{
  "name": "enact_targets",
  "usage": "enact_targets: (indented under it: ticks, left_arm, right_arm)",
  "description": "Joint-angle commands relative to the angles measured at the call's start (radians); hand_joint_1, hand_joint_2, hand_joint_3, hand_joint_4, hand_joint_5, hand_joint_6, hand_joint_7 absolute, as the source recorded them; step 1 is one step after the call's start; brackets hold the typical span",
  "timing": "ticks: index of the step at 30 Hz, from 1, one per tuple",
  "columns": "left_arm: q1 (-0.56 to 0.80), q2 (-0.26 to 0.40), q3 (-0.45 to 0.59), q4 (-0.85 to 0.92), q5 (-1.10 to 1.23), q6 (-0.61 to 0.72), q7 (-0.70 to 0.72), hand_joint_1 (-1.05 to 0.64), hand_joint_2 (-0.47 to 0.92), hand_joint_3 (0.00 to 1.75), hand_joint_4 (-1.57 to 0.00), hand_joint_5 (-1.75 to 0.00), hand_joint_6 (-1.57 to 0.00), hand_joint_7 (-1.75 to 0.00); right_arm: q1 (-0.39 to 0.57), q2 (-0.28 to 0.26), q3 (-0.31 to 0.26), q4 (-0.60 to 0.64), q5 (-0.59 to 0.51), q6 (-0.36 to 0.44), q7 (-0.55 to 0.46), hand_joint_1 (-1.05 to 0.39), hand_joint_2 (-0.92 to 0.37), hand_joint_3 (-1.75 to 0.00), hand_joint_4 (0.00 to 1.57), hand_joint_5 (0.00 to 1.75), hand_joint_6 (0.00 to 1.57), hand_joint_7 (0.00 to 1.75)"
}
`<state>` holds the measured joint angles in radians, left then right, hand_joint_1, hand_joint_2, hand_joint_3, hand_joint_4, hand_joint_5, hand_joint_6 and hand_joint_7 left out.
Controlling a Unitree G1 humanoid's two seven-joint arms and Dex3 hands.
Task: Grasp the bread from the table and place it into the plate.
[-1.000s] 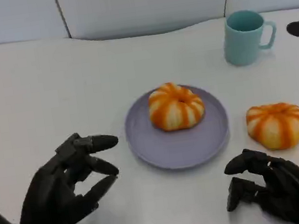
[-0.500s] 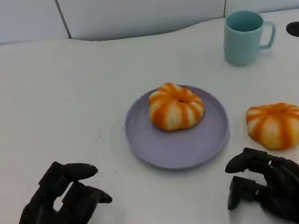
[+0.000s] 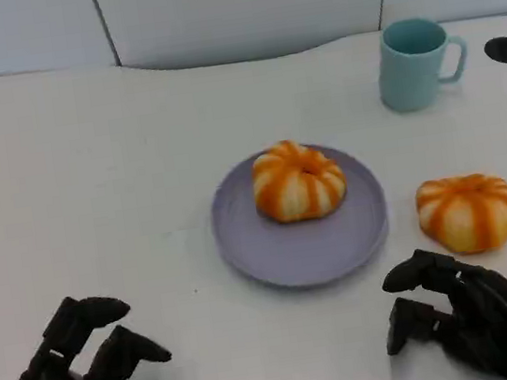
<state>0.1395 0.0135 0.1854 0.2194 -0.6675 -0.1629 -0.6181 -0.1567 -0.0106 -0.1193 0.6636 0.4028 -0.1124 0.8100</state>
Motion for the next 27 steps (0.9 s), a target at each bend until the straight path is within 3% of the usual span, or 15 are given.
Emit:
enact_targets:
  ticks: [1,27]
  left_arm:
    - [-0.014,-0.006,0.027,0.017,0.005,0.017,0.005,-0.60,0.92,0.20,-0.40,-1.75,-0.46,-1.17]
    - [-0.082,-0.034,0.091,0.148,0.033,0.032,-0.017,-0.57,0.92,0.17,-0.40,-1.75,-0.48,-1.14]
  right_arm:
    - [0.028,-0.022,-0.008,0.016,-0.012,0.027,-0.015,-0.54,-0.92,-0.26,0.59,1.56,0.62,1.02]
    - [-0.008,-0.018,-0.044,0.118,-0.020,-0.093,-0.016,-0.55,-0.92,-0.29,0.55,1.58,0.56,1.05]
